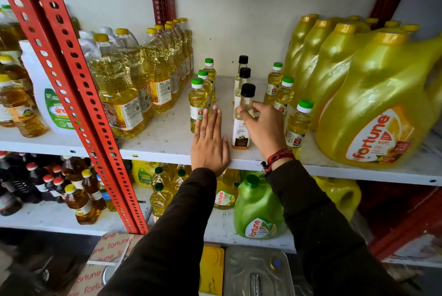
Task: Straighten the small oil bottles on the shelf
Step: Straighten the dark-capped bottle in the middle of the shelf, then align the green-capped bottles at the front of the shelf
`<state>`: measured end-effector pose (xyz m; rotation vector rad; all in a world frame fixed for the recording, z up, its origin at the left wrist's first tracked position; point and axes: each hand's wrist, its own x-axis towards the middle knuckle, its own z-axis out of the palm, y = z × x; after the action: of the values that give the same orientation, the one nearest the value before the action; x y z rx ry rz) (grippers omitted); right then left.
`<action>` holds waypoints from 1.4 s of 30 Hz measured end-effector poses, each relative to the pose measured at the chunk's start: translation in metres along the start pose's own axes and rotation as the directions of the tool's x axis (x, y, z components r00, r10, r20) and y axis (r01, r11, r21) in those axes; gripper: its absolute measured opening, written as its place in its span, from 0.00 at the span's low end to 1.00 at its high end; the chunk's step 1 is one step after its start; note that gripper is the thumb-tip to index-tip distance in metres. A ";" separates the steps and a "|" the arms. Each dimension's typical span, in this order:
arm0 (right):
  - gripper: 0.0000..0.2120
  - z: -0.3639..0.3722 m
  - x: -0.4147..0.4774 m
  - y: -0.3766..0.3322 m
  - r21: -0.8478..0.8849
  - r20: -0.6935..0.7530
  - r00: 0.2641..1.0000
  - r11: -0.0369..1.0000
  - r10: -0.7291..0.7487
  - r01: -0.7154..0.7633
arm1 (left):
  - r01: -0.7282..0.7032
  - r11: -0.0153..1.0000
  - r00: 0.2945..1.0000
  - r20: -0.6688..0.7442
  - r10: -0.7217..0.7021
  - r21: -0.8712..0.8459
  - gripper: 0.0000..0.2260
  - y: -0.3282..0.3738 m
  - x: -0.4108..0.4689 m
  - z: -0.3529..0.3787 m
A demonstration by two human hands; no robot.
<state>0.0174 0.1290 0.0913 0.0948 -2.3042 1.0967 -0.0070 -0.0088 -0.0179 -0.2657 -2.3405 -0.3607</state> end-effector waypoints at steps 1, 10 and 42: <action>0.14 -0.001 -0.004 -0.001 -0.001 -0.007 1.000 1.000 -0.003 0.003 | 0.000 1.000 1.000 0.001 0.000 0.003 0.32 0.000 0.000 0.000; 0.14 -0.011 -0.021 -0.006 -0.019 -0.028 1.000 1.000 -0.005 0.004 | -0.001 1.000 1.000 -0.002 0.001 -0.006 0.32 0.000 -0.001 0.000; 0.30 -0.043 -0.013 -0.051 0.119 -0.171 0.984 0.991 -0.042 0.063 | 0.041 0.992 0.997 -0.055 -0.048 -0.118 0.30 -0.038 -0.005 -0.032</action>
<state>0.0643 0.1247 0.1406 0.1069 -2.0721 1.1746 0.0063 -0.0554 -0.0068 -0.2559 -2.2747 -0.5219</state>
